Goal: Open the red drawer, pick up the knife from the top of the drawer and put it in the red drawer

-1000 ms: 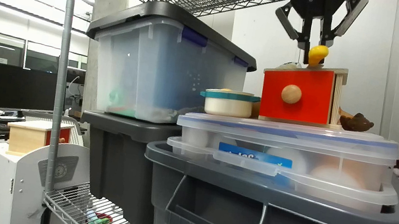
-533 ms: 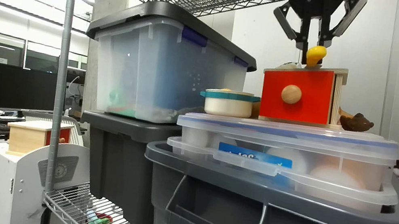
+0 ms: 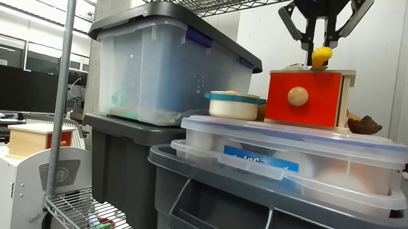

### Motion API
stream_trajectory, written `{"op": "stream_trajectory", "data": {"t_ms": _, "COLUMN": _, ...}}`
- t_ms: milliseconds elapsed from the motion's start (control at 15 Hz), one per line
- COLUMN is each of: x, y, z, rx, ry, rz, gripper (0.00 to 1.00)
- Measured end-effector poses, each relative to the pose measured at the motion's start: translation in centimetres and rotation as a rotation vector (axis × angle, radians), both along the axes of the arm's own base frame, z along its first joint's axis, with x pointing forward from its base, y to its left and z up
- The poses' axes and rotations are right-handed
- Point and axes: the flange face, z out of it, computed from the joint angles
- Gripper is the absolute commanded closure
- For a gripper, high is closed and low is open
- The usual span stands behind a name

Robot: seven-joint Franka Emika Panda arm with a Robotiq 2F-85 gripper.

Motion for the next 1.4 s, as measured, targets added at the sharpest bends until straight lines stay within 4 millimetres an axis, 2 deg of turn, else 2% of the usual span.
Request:
{"op": "stream_trajectory", "data": {"t_ms": 533, "x": -1.2, "y": 0.1, "z": -0.4, "rx": 0.004, "ry": 0.015, "rz": 0.006, "gripper": 0.95}}
{"op": "stream_trajectory", "data": {"t_ms": 1400, "x": -2.0, "y": -0.3, "z": -1.0, "rx": 0.005, "ry": 0.030, "rz": 0.009, "gripper": 0.95}}
